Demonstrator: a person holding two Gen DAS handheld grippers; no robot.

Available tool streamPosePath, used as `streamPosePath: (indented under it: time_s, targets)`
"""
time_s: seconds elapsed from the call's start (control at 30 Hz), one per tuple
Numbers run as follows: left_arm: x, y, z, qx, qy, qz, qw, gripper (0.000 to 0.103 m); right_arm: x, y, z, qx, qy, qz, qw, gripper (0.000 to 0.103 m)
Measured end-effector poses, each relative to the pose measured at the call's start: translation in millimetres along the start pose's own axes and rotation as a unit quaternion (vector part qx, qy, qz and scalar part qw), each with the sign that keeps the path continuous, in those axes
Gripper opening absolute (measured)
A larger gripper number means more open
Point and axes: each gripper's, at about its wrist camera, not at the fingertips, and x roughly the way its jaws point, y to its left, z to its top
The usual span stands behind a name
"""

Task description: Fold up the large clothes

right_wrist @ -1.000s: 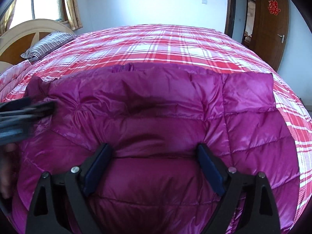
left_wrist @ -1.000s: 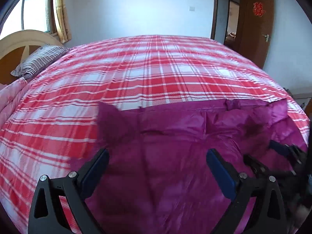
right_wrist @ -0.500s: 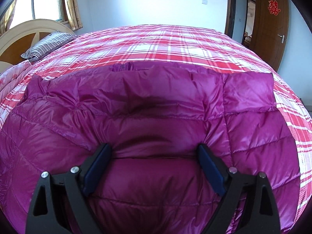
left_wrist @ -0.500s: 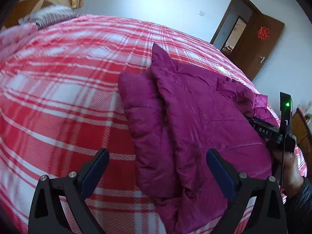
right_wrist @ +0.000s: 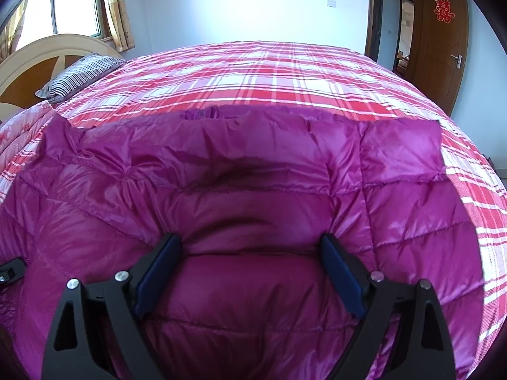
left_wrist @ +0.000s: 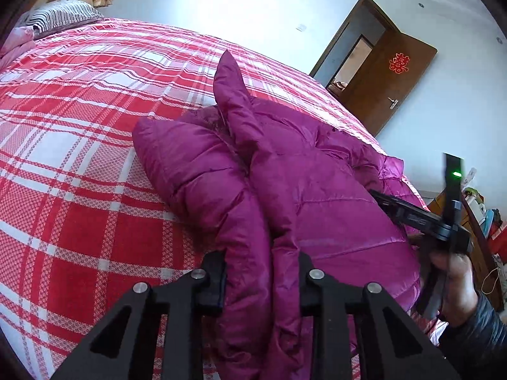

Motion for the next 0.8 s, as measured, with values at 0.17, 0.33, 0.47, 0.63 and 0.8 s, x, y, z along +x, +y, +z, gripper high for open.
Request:
streamPosePath:
  time_s: [0.17,0.33,0.47,0.63,0.8]
  targets:
    - [-5.5,9.8,-6.0,-0.012,-0.012,-0.026,0.9995,0.026,-54.3,10.2,-21.2,0.009,-0.017,0.012,1.0,0.092]
    - [-18.5,10.8,-8.8,-0.025,-0.035,-0.055,0.9975,0.022,-63.1,25.6,-56.0,-0.002,0.016,-0.002,1.0,0.093]
    - [-44.5,-9.2,-1.1,-0.012,-0.059,-0.076,0.9953,0.02,-45.3,28.5,-58.3,-0.011,0.025,-0.011,1.0,0.102]
    - [-75.5,-66.1,19.1,0.028,-0.085,-0.107,0.9903,0.019,-40.1,25.1,-57.3,-0.023,0.026,0.001,0.999,0.103]
    - [-78.1,-150.7,36.3,0.086,-0.084,-0.123,0.9851,0.019,-41.1,20.3,-61.8,-0.026,0.012,0.017,0.999,0.103]
